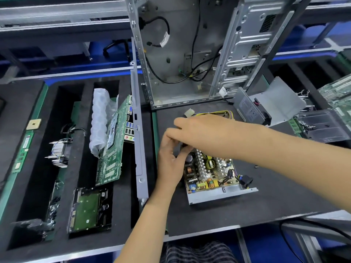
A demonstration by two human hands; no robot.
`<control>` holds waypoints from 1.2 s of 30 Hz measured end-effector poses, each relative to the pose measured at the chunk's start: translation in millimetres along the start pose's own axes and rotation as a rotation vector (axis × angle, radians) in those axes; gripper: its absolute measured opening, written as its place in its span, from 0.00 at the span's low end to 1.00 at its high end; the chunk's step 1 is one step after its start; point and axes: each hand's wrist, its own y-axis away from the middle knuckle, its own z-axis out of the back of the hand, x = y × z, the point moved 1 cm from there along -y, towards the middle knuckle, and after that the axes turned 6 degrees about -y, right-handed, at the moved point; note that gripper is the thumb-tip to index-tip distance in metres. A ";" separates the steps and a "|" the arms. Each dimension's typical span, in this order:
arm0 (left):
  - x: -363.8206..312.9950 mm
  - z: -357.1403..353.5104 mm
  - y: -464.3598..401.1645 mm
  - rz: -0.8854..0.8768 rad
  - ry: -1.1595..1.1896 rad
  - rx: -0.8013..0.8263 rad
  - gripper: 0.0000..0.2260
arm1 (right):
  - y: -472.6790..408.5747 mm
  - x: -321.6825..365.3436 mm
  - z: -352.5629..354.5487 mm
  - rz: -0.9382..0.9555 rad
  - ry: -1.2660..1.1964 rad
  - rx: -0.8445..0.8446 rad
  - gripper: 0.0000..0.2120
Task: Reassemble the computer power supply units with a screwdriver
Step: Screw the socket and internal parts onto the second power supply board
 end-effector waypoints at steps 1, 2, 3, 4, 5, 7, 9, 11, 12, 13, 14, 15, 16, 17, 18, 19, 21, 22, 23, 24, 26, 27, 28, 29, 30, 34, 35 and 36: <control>0.6 0.8 1.1 -0.002 0.013 0.012 0.18 | 0.0 0.1 0.2 -0.003 0.013 0.017 0.16; 1.5 1.0 1.8 -0.006 0.001 0.024 0.19 | -1.3 1.9 0.9 -0.032 0.022 0.017 0.13; 2.5 0.9 1.5 0.000 -0.020 0.030 0.20 | -3.4 4.1 0.7 -0.074 0.051 0.019 0.09; 4.3 0.4 0.6 0.015 -0.050 0.025 0.22 | -5.1 6.0 -0.6 -0.111 0.076 0.011 0.05; 5.9 -1.4 -0.7 0.033 -0.069 0.017 0.22 | -6.6 8.2 -2.6 -0.141 0.101 0.011 0.02; 8.5 -4.2 -2.6 0.060 -0.059 -0.018 0.18 | -4.7 10.5 -7.3 -0.168 0.078 -0.080 0.04; 8.4 -2.4 -3.7 0.068 -0.018 -0.073 0.14 | -0.5 6.9 -12.2 -0.132 0.028 -0.145 0.09; 8.9 3.5 -3.7 0.048 -0.035 -0.070 0.09 | 4.6 1.0 -14.3 -0.026 0.005 -0.162 0.19; 8.6 5.0 -1.9 0.030 -0.054 -0.037 0.07 | 6.4 -2.8 -12.7 0.008 0.028 -0.146 0.19; 7.3 5.7 0.4 0.015 -0.075 -0.013 0.06 | 7.0 -5.2 -10.5 0.026 0.055 -0.152 0.16; 6.1 5.1 2.0 0.007 -0.091 -0.009 0.06 | 6.0 -5.5 -9.1 0.014 0.092 -0.156 0.11; 5.0 3.4 3.3 0.013 -0.099 -0.026 0.09 | 2.7 -3.6 -9.2 -0.001 0.116 -0.180 0.08; 3.8 1.5 3.7 0.028 -0.093 -0.054 0.14 | -1.3 -0.8 -9.3 -0.044 0.141 -0.177 0.11; 2.5 -0.5 3.6 0.040 -0.081 -0.075 0.17 | -5.0 2.1 -8.9 -0.100 0.132 -0.163 0.17; 1.3 -2.4 3.1 0.043 -0.065 -0.082 0.19 | -8.4 2.7 -8.4 -0.154 0.114 -0.137 0.20; 0.2 -4.0 2.4 0.047 -0.045 -0.081 0.18 | -10.2 1.5 -7.2 -0.175 0.112 -0.119 0.21; -2.7 -4.4 0.9 0.055 0.010 -0.070 0.16 | -7.3 -4.4 -4.9 -0.097 0.079 -0.113 0.17; -3.9 -2.9 0.4 0.045 0.027 -0.062 0.15 | -4.9 -8.7 -4.6 -0.020 0.038 -0.096 0.10; -4.0 -0.4 0.7 0.028 0.026 -0.048 0.15 | -1.6 -11.8 -4.7 0.054 0.008 -0.075 0.08; -2.4 1.7 1.3 0.013 0.017 -0.023 0.15 | 1.1 -12.8 -4.6 0.098 0.013 -0.058 0.11; 2.2 3.1 3.1 0.001 -0.055 0.030 0.13 | 2.8 -13.8 -3.8 0.084 0.086 -0.051 0.06; 3.6 2.4 4.0 0.018 -0.088 0.042 0.13 | 1.1 -11.0 -2.4 0.055 0.133 -0.078 0.06; 3.9 0.7 4.2 0.049 -0.101 0.036 0.13 | -1.2 -8.1 -3.3 0.014 0.178 -0.107 0.12; 3.1 -1.4 3.5 0.074 -0.099 0.020 0.14 | -3.8 -5.3 -3.2 -0.026 0.174 -0.120 0.16; 2.7 -3.0 2.4 0.090 -0.082 0.006 0.12 | -5.7 -3.0 -4.2 -0.066 0.163 -0.112 0.16; -2.7 -2.2 1.4 0.089 -0.014 -0.024 0.17 | -0.3 -5.7 -7.5 -0.004 0.035 -0.089 0.08; -4.0 -0.8 2.4 0.066 -0.011 -0.007 0.19 | 2.4 -7.7 -7.3 0.039 0.026 -0.073 0.11; -5.3 -0.2 3.2 0.043 0.002 0.020 0.18 | 3.6 -9.8 -7.7 0.064 0.026 -0.076 0.13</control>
